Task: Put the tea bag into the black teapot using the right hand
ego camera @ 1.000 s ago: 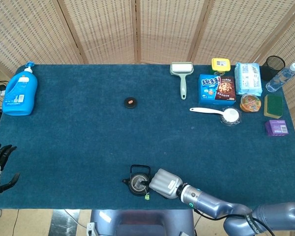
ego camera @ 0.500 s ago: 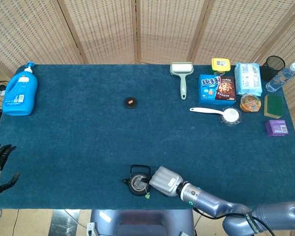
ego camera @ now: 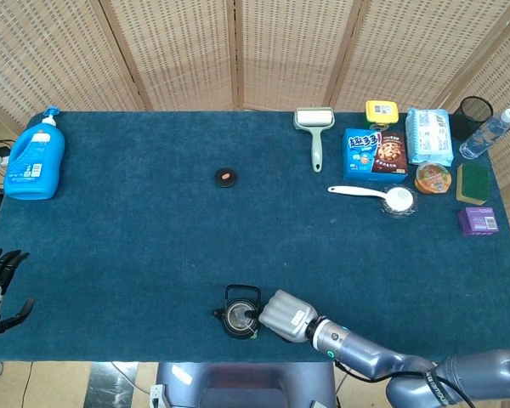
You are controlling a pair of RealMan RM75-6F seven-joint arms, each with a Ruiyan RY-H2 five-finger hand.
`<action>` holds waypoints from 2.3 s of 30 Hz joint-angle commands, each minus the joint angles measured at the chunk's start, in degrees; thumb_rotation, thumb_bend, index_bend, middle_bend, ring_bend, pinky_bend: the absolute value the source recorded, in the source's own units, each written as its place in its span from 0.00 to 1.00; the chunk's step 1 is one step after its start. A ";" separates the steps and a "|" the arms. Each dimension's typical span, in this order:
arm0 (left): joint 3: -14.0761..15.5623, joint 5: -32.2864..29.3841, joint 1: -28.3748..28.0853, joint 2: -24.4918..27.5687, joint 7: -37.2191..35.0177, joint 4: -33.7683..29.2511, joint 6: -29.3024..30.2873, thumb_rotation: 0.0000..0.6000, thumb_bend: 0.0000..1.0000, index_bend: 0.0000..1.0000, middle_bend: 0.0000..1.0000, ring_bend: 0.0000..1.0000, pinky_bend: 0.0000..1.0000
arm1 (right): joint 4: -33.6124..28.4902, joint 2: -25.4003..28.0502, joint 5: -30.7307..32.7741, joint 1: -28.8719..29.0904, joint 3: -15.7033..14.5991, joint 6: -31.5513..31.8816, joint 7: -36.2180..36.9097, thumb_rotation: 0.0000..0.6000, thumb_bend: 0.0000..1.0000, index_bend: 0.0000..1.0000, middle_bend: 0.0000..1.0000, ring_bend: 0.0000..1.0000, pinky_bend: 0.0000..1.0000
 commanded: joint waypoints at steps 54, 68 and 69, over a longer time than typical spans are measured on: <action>-0.15 0.20 -0.35 -0.32 -0.33 0.67 -0.12 1.00 0.36 0.13 0.13 0.05 0.11 | -4.04 3.47 -4.12 -1.84 -0.96 3.16 2.64 1.00 0.70 0.14 1.00 1.00 1.00; -0.08 0.72 -1.31 -0.71 1.77 -1.04 -1.26 1.00 0.36 0.13 0.13 0.05 0.11 | -6.84 10.34 -14.92 -6.78 -1.56 8.46 10.46 1.00 0.70 0.16 1.00 1.00 1.00; -0.11 0.74 -1.40 -0.77 1.97 -1.17 -1.33 1.00 0.36 0.13 0.13 0.05 0.11 | -6.81 10.86 -15.81 -7.25 -1.60 9.02 11.30 1.00 0.70 0.16 1.00 1.00 1.00</action>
